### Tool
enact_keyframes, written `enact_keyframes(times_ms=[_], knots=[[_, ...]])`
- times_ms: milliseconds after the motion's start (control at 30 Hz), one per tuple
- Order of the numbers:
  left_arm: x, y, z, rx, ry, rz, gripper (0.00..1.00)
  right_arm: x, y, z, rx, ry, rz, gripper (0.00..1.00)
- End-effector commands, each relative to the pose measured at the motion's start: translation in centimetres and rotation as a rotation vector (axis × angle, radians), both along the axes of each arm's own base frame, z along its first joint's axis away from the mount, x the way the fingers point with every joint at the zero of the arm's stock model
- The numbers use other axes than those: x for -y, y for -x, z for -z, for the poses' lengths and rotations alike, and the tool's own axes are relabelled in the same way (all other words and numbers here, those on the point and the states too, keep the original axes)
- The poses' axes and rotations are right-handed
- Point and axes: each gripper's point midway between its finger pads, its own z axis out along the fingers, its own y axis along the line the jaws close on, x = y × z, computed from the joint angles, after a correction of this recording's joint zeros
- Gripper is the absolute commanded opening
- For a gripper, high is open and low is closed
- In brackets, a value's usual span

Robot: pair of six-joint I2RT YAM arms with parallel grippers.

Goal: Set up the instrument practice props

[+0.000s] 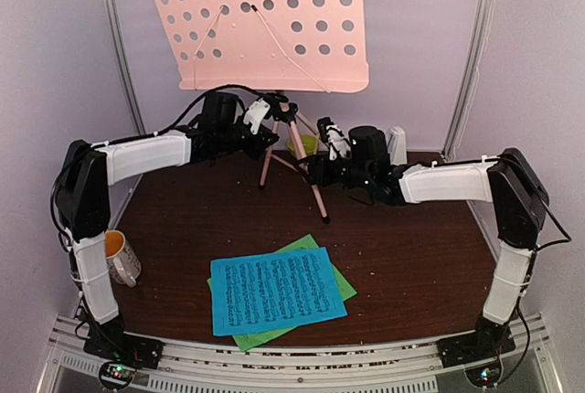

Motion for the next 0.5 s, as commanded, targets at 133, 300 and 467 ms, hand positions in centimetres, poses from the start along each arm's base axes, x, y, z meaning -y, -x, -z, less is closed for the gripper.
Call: enact_keyframes(times_ms=[133, 300, 467], knots=[[-0.8, -0.9, -1.7, -0.084, 0.054, -0.095, 0.0, 0.2, -2.4, 0.1, 0.056, 0.086, 0.084, 0.43], [-1.0, -0.9, -2.1, -0.129, 0.04, -0.121, 0.0, 0.9, -2.9, -0.6, 0.071, 0.109, 0.112, 0.19], [-0.7, -0.4, -3.3, -0.174, 0.041, -0.14, 0.0, 1.5, -2.8, -1.2, 0.075, 0.103, 0.11, 0.0]])
